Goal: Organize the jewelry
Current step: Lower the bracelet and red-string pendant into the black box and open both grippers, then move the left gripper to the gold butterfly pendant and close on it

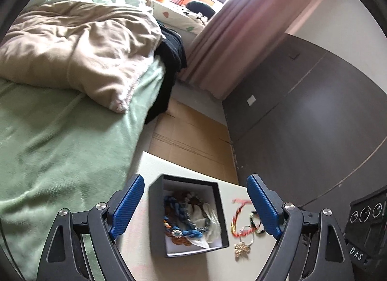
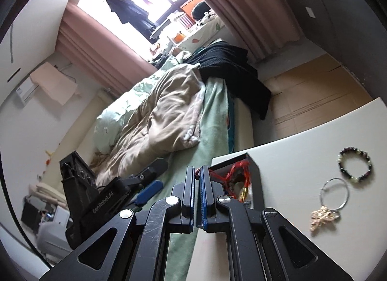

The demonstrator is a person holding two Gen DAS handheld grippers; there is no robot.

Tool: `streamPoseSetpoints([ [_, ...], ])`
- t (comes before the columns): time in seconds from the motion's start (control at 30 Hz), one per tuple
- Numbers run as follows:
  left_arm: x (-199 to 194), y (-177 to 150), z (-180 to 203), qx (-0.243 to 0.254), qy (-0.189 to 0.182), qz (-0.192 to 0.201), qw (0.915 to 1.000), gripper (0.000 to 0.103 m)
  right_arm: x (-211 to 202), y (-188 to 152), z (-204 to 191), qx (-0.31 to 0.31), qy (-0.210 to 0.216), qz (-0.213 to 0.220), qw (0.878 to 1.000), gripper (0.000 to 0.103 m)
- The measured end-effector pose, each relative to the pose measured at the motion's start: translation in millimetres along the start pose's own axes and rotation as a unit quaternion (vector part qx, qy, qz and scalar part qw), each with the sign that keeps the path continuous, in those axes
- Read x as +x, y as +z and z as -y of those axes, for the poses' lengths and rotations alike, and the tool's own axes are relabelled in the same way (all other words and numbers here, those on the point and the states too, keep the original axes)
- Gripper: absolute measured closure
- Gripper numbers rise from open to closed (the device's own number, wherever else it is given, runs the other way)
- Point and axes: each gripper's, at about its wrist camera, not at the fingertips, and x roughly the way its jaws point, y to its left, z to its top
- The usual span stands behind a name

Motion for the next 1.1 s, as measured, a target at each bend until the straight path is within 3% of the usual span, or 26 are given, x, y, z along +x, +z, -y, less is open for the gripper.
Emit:
streamPoseSetpoints([
  [0.13, -3.2, 3.5, -8.2, -0.01, 0.006, 0.006, 0.9999, 0.016, 11.8, -4.8, -1.0, 0.013, 0.008, -0.003, 1.0, 0.097],
  [0.23, -2.4, 4.0, -12.8, -0.014, 0.011, 0.004, 0.9998, 0.016, 19.0, -7.2, 0.1, 0.018, -0.016, -0.005, 1.0, 0.092],
  [0.27, -2.0, 4.0, -12.5, -0.013, 0.01, 0.003, 0.9999, 0.016, 22.7, -7.8, 1.0, 0.019, -0.025, -0.018, 0.999, 0.084],
  [0.3, -1.9, 3.6, -11.9, -0.01, 0.01, 0.001, 0.9999, 0.016, 24.7, -8.2, 2.6, 0.021, -0.032, -0.025, 0.999, 0.057],
  [0.33, -2.0, 3.2, -10.6, -0.006, 0.011, 0.001, 0.9999, 0.016, 23.2, -8.4, 4.3, 0.022, -0.039, -0.022, 0.999, 0.037],
  [0.37, -2.6, 2.9, -9.1, -0.003, 0.012, 0.001, 0.9999, 0.016, 18.2, -8.8, 6.3, 0.02, -0.046, -0.012, 0.999, 0.035],
  [0.87, 13.4, -18.1, 27.2, 0.044, -0.016, -0.025, 0.9986, 0.016, -30.5, 0.9, 70.0, 0.054, -0.178, -0.02, 0.982, 0.035],
  [1.1, 23.7, -38.2, 58.8, 0.096, -0.022, -0.041, 0.9943, 0.016, -50.7, 4.5, 99.5, 0.083, -0.222, -0.028, 0.971, 0.035],
])
